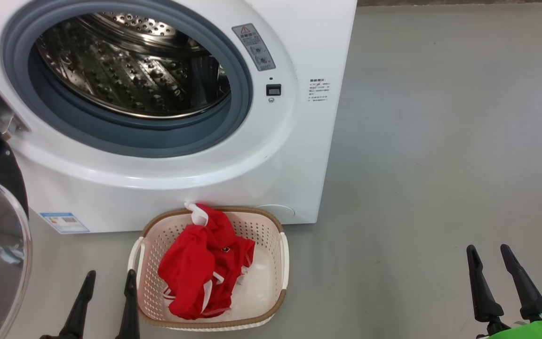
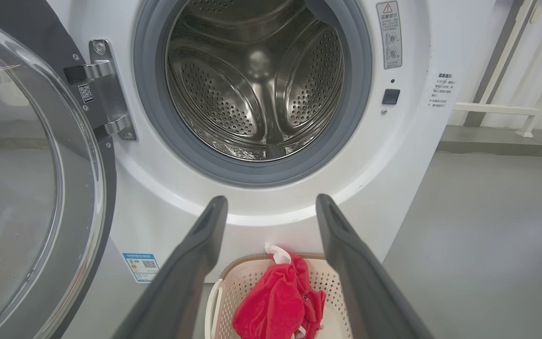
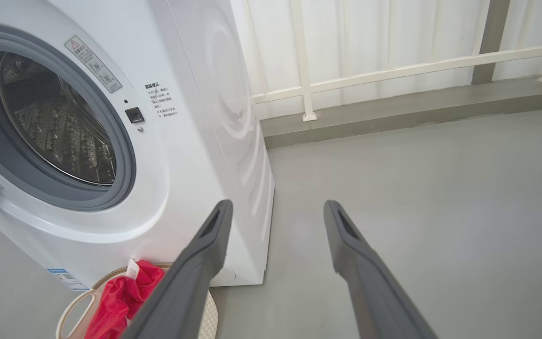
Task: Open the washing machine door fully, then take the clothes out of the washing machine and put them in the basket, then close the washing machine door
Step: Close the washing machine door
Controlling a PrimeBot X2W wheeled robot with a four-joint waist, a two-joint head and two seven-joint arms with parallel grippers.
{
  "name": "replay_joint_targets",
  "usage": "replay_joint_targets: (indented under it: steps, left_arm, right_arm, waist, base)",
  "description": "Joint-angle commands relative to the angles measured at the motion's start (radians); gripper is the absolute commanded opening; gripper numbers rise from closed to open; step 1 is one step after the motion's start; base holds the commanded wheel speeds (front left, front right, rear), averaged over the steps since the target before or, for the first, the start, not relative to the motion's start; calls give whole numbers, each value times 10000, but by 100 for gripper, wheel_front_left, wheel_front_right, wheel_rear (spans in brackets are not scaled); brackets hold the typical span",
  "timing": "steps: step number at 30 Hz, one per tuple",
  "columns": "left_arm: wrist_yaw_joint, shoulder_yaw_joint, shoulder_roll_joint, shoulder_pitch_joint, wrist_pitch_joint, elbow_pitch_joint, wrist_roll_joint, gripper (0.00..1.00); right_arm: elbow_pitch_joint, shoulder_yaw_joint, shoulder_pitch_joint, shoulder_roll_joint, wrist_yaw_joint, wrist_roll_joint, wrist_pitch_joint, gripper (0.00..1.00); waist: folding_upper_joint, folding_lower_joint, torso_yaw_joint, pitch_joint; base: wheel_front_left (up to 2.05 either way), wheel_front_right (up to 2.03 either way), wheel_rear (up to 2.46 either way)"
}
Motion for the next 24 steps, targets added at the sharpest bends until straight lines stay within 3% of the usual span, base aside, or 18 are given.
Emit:
replay_joint_targets:
  steps: [1,24]
  left_arm:
    - [38,295,112,-166,-49,-285,40,100]
    - [8,342,112,-314,-49,-375,-9,100]
  right_arm:
    - [-253,199,-100,-155,65,-14,-63,100]
    - [-230,240,-289,-94,65,3,-63,100]
  waist:
    - [0,-1,0,8]
    - [0,-1,-45,185]
  base:
    - [-36,36,0]
    - [-110,110,0]
